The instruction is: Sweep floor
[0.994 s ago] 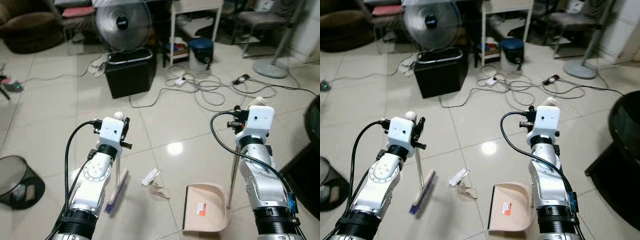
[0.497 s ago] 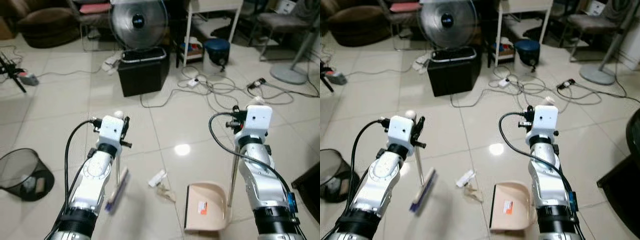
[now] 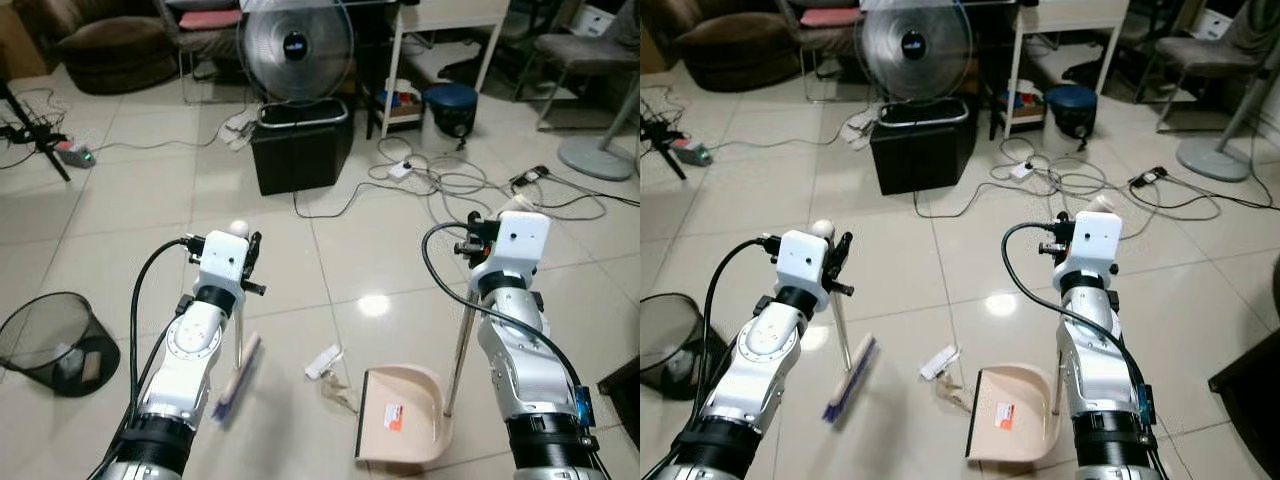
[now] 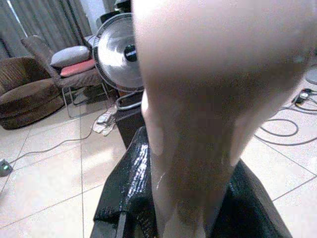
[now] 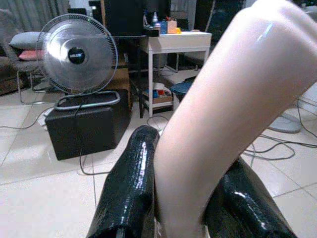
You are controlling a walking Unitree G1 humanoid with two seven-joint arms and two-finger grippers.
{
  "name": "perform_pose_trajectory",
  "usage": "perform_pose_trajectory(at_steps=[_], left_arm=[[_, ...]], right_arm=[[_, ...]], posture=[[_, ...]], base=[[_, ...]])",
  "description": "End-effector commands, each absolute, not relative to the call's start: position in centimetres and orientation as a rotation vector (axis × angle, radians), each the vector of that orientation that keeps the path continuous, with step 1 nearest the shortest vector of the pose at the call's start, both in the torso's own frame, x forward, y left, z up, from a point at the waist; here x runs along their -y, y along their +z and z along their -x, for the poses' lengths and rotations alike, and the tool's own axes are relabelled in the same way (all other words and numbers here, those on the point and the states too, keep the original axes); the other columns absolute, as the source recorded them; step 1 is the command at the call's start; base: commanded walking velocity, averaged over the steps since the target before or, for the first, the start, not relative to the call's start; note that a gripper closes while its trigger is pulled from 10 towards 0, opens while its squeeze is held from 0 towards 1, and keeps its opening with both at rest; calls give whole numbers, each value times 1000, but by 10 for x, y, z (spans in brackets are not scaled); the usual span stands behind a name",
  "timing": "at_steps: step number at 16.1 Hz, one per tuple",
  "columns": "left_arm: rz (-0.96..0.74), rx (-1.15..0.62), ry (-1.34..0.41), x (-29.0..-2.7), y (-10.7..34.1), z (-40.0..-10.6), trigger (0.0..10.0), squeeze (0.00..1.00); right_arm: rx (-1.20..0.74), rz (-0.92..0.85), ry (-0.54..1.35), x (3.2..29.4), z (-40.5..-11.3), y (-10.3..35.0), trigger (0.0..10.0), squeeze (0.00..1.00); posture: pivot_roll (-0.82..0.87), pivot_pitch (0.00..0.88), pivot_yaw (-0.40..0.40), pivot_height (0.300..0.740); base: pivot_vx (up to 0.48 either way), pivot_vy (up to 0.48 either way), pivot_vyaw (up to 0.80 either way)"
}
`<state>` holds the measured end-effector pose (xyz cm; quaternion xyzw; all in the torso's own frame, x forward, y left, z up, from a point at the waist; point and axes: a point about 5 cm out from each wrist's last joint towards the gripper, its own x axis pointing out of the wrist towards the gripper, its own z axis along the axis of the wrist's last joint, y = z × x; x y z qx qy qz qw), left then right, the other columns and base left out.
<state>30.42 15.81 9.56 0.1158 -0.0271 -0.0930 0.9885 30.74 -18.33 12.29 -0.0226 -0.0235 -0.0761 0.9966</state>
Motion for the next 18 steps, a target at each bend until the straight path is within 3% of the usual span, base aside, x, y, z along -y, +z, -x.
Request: perform_pose_trajectory(at_steps=[1, 15, 18], left_arm=[[-246, 100, -186, -160, 105, -308, 10000, 0], [-244, 100, -204, -160, 103, -305, 10000, 0], [-243, 75, -169, -167, 100, -304, 10000, 0]], right_arm=[[71, 55, -151, 183, -309, 128, 10000, 0], [68, 34, -138, 181, -306, 125, 10000, 0], [68, 40, -134, 180, -306, 123, 10000, 0]], posture=[[-72, 5, 48, 740], [-72, 0, 51, 740], [-68, 0, 52, 740]], base=[[442, 0, 0], [445, 0, -37], [0, 0, 0]])
